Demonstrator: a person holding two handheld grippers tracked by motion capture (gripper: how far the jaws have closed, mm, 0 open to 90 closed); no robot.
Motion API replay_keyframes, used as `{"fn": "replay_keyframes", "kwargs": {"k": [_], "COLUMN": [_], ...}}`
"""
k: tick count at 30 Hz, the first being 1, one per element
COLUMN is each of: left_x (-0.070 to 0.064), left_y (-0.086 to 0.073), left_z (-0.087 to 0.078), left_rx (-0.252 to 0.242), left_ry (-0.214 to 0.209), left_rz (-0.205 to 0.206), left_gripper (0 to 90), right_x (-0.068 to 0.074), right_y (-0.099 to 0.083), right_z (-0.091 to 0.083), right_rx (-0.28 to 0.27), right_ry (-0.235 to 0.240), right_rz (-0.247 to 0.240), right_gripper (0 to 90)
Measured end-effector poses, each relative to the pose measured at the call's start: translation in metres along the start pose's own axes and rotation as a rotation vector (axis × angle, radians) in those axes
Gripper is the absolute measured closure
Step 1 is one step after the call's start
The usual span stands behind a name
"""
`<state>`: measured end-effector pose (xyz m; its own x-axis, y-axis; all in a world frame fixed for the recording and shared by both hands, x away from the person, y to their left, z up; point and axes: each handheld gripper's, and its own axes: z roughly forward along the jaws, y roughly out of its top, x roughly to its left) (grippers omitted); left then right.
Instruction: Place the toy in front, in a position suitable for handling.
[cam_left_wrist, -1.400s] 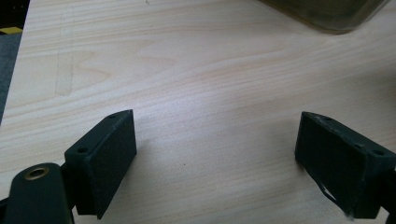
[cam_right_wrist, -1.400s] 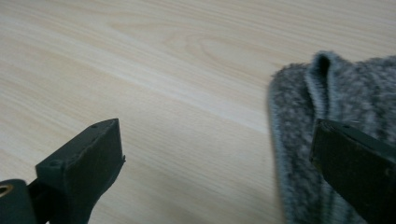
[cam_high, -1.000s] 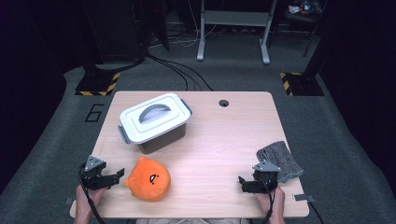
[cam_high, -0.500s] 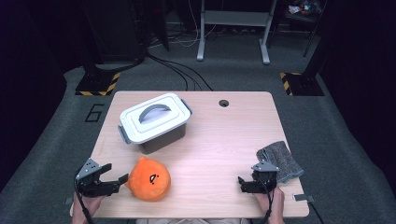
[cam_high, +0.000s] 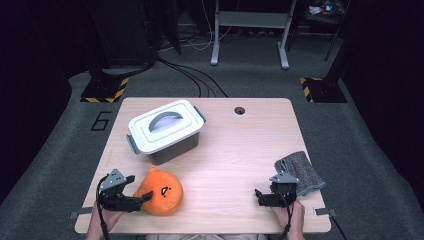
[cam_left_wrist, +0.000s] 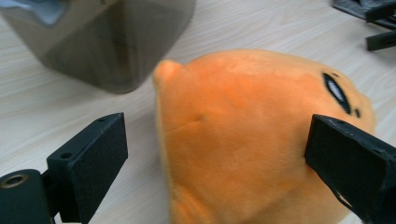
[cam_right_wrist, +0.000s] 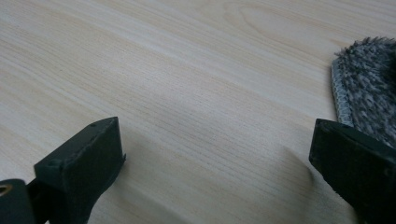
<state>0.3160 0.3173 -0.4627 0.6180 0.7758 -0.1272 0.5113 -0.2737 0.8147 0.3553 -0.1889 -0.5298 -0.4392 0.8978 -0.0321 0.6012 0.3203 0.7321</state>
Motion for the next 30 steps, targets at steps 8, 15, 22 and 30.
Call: {"fn": "replay_keyframes", "kwargs": {"k": [8,15,22,30], "left_x": [-0.009,-0.013,-0.019,-0.024], "left_y": [0.004,0.005,0.005,0.003], "left_z": [0.011,0.023,0.029,0.030], "left_rx": [0.027,0.060,0.084,0.083], "left_ry": [-0.063,-0.083,-0.072,-0.043], "left_rz": [0.015,0.026,0.045,0.054], "left_gripper": [0.0,0.0,4.5,22.7], "right_x": [-0.001,-0.001,-0.002,-0.002], "right_y": [0.000,0.000,0.000,0.000], "right_z": [0.000,0.000,0.000,0.000], "right_rx": [0.004,0.002,0.006,0.011], "right_ry": [0.006,0.010,0.013,0.017], "right_rz": [-0.003,-0.002,-0.001,0.008], "right_gripper": [1.9,1.9,1.9,1.9]}}
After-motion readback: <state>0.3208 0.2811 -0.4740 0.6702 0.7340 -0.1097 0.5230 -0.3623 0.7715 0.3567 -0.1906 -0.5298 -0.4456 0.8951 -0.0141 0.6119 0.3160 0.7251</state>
